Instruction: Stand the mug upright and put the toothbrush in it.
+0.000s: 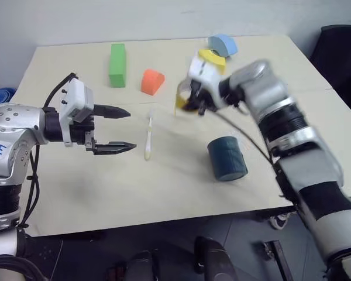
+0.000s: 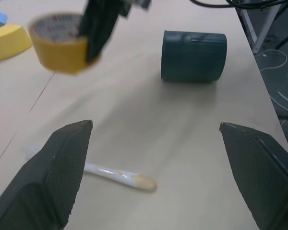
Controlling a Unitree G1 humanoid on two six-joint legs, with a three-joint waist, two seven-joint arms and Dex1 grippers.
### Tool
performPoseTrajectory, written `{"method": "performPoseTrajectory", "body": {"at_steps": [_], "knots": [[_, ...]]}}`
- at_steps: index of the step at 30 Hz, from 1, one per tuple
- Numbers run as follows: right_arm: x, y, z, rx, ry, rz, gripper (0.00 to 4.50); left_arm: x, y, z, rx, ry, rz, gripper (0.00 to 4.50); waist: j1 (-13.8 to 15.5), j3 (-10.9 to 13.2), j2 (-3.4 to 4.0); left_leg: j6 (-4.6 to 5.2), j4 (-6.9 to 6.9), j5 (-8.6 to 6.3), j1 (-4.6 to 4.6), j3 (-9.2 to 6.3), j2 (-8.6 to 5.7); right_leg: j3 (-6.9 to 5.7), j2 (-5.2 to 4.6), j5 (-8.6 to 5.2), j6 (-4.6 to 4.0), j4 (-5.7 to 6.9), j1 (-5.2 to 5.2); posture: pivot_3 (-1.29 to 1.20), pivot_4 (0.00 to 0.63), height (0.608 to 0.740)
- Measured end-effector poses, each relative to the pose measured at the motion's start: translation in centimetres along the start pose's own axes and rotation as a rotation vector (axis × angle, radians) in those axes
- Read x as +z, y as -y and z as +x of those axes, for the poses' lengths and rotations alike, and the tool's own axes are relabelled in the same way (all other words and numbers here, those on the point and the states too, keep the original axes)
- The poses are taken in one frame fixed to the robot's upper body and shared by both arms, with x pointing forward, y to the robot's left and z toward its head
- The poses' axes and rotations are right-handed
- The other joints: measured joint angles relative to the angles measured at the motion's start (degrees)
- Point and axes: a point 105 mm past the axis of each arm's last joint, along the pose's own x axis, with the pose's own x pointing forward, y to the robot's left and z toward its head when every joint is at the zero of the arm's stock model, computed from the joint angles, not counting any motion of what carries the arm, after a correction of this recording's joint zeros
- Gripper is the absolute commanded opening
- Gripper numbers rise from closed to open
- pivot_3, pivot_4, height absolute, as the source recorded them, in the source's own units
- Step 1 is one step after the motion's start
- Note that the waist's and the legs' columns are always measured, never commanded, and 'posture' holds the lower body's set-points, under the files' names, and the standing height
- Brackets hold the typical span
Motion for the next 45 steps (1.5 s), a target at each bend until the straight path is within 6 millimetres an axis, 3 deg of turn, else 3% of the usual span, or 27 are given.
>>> {"method": "performPoseTrajectory", "body": {"at_steps": [4,5,6,7,9,11,14,15,17,20,26,29,32,35,37,39,40,45], "knots": [[-3.3,2.1,-6.0,-0.139,-0.049,0.045,0.04,0.1,0.2,0.5,-0.017,0.024,-0.022,4.5,1.2,0.0,-0.04,0.01,-0.04,0.0,-0.02,-0.02,-0.02,-0.05,-0.02,0.0,0.0,-0.07,0.04,0.0,0.15,0.74],[-4.7,2.2,-7.3,-0.17,-0.078,0.069,0.04,0.2,0.3,0.7,-0.026,0.033,-0.033,4.5,1.5,0.0,-0.06,0.01,-0.03,0.0,-0.04,-0.01,-0.02,-0.05,-0.04,0.0,0.0,-0.09,0.04,0.0,0.15,0.74],[-7.9,2.1,-10.1,-0.232,-0.135,0.136,0.04,0.9,0.6,1.4,-0.053,0.071,-0.039,4.5,2.6,0.0,-0.06,0.01,0.01,0.0,-0.13,-0.04,-0.01,-0.1,-0.04,0.0,0.0,-0.15,0.04,0.0,0.15,0.74],[-11.7,1.7,-13.3,-0.306,-0.21,0.241,0.04,1.5,1.1,1.8,-0.085,0.102,-0.047,4.5,3.3,0.0,-0.09,0.01,0.05,-0.01,-0.2,-0.1,-0.03,-0.15,-0.07,0.0,0.0,-0.15,0.03,0.0,0.15,0.74],[-16.2,0.2,-18.1,-0.437,-0.31,0.409,0.04,2.2,1.6,2.2,-0.125,0.137,-0.068,4.5,4.0,0.0,-0.07,0.03,0.16,-0.01,-0.2,0.13,-0.03,-0.03,-0.07,0.0,0.0,-0.16,-0.03,0.0,0.15,0.74],[-17.8,-1.8,-20.6,-0.524,-0.338,0.467,0.04,3.3,2.5,3.3,-0.188,0.182,-0.066,4.5,4.1,0.0,-0.05,0.02,0.22,0.01,-0.09,0.23,0.02,0.05,-0.04,0.0,0.0,-0.07,0.0,0.0,0.15,0.74],[-20.6,-5.2,-22.4,-0.606,-0.389,0.576,0.04,4.3,3.8,4.6,-0.281,0.214,-0.04,4.5,4.1,0.0,-0.03,0.05,0.38,0.04,0.24,0.42,0.04,0.3,-0.02,0.0,0.0,0.0,0.26,0.0,0.15,0.74],[-22.0,-7.1,-22.3,-0.622,-0.395,0.643,0.04,4.6,4.2,4.9,-0.313,0.221,-0.027,4.5,3.9,0.0,-0.02,0.06,0.51,0.04,0.36,0.43,0.04,0.34,-0.01,0.0,-0.01,-0.06,0.46,0.0,0.15,0.74],[-22.5,-7.8,-22.2,-0.629,-0.393,0.671,0.04,4.8,4.4,5.3,-0.332,0.222,-0.024,4.5,3.8,0.0,0.07,0.11,0.56,0.05,0.36,0.59,-0.01,0.54,-0.01,-0.01,-0.01,-0.2,0.47,0.0,0.15,0.74],[-23.3,-8.8,-21.8,-0.669,-0.387,0.693,1.01,5.1,4.4,6.0,-0.373,0.234,-0.005,4.5,4.2,0.0,0.09,0.14,0.67,0.04,0.33,0.47,-0.03,0.5,0.0,-0.01,-0.01,-0.25,0.58,0.0,0.15,0.74],[-23.5,-8.4,-22.1,-0.727,-0.35,0.702,2.89,5.1,4.2,6.6,-0.396,0.229,0.006,4.5,4.5,0.0,0.09,0.15,0.66,0.04,0.25,0.31,-0.05,0.39,0.0,-0.01,-0.01,-0.29,0.61,0.0,0.15,0.74],[-23.5,-8.6,-23.2,-0.726,-0.413,0.685,2.89,5.0,4.3,6.7,-0.409,0.22,0.012,4.5,4.8,0.0,0.16,0.17,0.65,0.03,0.19,0.26,-0.09,0.37,-0.01,-0.01,-0.01,-0.34,0.6,0.0,0.15,0.74],[-17.6,-5.6,-23.7,-0.749,-0.262,0.649,2.89,4.8,4.3,6.5,-0.402,0.209,0.017,4.5,4.1,0.0,0.16,0.19,0.69,0.03,0.26,0.28,-0.04,0.43,0.0,-0.01,-0.01,-0.38,0.64,0.0,0.15,0.74],[-12.7,-4.8,-21.4,-0.678,-0.102,0.627,2.89,4.7,4.4,6.6,-0.403,0.211,0.017,4.5,3.7,-0.1,0.1,0.1,0.68,-0.01,0.31,0.05,0.11,0.3,0.1,-0.01,-0.02,-0.16,0.66,0.0,0.15,0.74],[-12.4,-5.7,-17.9,-0.561,-0.092,0.68,2.54,4.6,4.4,6.7,-0.395,0.212,0.014,4.5,3.9,-0.1,-0.01,0.06,0.69,-0.04,0.19,-0.09,0.11,0.18,0.13,-0.01,-0.02,-0.2,0.65,0.0,0.15,0.74],[-13.5,-6.9,-14.5,-0.461,-0.132,0.741,1.98,4.5,4.3,6.8,-0.385,0.211,0.009,4.5,4.5,-0.1,0.01,0.08,0.7,-0.04,0.04,-0.21,-0.06,0.18,0.04,-0.01,-0.01,-0.22,0.62,0.0,0.15,0.74],[-13.6,-7.1,-13.9,-0.447,-0.143,0.745,1.68,4.5,4.3,6.8,-0.382,0.211,0.009,4.5,4.9,-0.1,0.02,0.11,0.71,-0.06,0.02,-0.23,-0.08,0.17,0.03,-0.01,-0.01,-0.22,0.62,0.0,0.15,0.74],[-14.9,-7.3,-12.8,-0.447,-0.216,0.758,1.68,4.5,4.1,6.8,-0.356,0.211,0.012,4.5,5.7,-0.1,0.01,0.15,0.74,-0.08,-0.01,-0.3,-0.1,0.13,0.03,0.01,0.01,-0.36,0.73,0.0,0.15,0.74]]}}
